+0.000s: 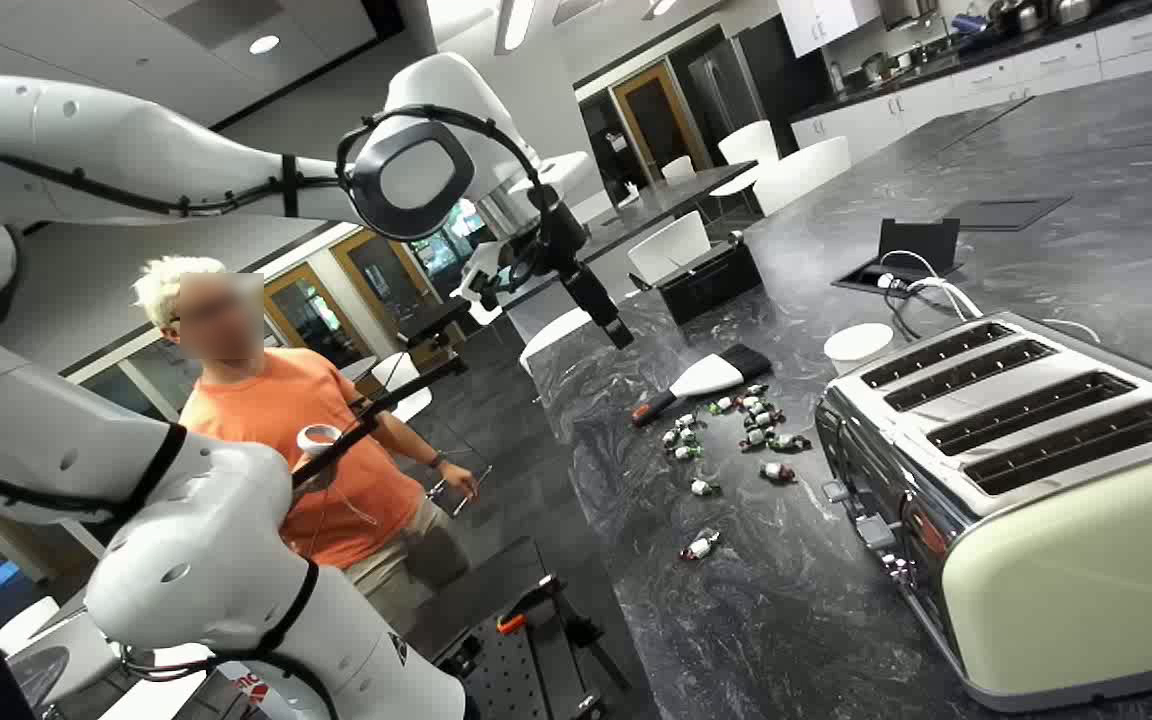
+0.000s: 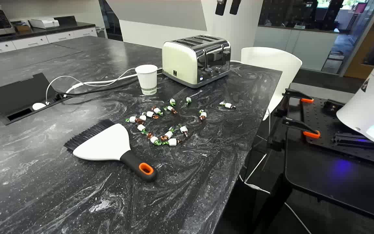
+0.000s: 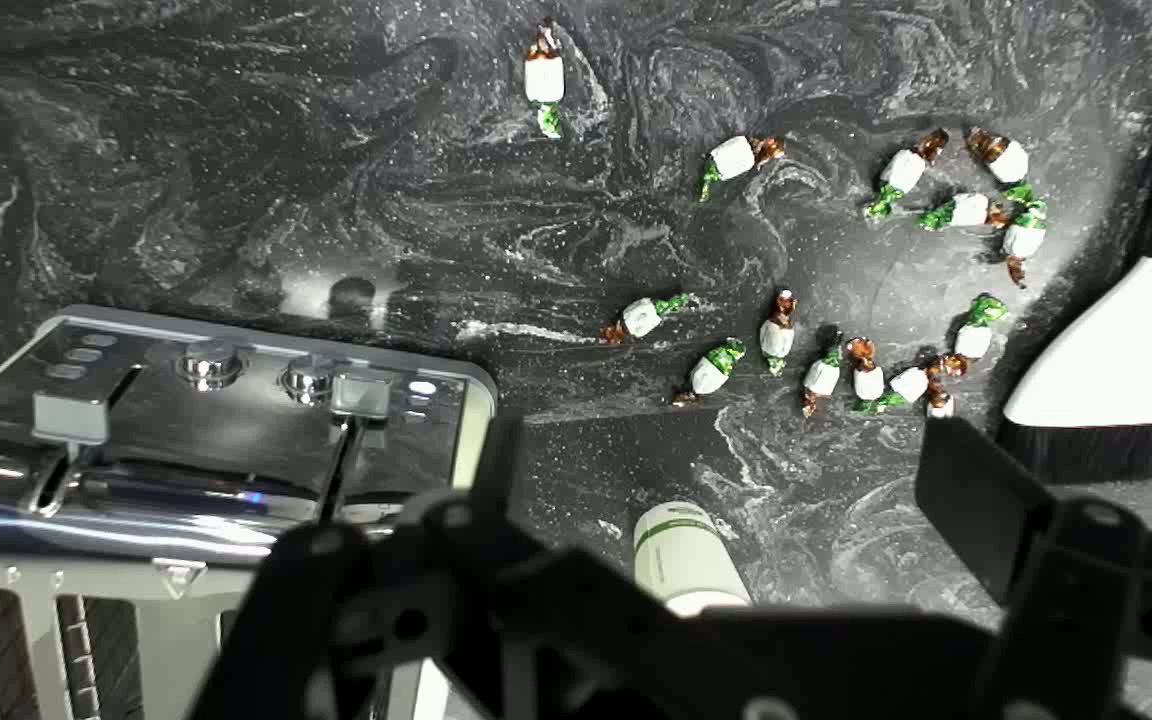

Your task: Turn off the toaster

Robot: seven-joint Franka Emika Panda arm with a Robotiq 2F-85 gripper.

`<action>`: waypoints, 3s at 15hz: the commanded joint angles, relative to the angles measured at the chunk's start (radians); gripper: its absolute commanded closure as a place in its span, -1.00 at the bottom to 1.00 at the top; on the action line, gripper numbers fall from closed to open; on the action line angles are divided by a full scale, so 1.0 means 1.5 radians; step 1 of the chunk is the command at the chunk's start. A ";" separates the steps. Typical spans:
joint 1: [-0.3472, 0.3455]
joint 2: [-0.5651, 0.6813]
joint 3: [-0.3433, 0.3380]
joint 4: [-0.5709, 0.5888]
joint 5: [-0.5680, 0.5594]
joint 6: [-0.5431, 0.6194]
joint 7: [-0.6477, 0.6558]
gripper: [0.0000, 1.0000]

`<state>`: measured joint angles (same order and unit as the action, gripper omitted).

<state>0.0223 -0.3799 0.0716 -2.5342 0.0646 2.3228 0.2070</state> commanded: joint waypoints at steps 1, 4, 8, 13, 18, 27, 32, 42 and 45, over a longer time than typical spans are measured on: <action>-0.001 0.000 0.000 0.001 0.000 -0.002 0.000 -1.00; -0.001 0.000 0.000 0.001 0.000 -0.002 0.000 -1.00; -0.009 0.006 0.006 0.000 -0.011 0.012 0.020 -1.00; -0.025 0.061 -0.013 -0.006 0.006 0.080 0.035 -1.00; -0.054 0.146 -0.021 -0.027 -0.014 0.246 0.070 0.00; -0.093 0.221 -0.066 -0.105 -0.046 0.375 0.207 1.00; -0.061 0.213 -0.075 -0.137 0.146 0.361 0.128 1.00; -0.040 0.247 -0.075 -0.101 0.295 0.335 0.050 1.00; -0.029 0.254 -0.075 -0.083 0.480 0.296 -0.065 1.00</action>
<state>-0.0333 -0.0225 -0.0364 -2.7036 0.5924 2.8328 0.2402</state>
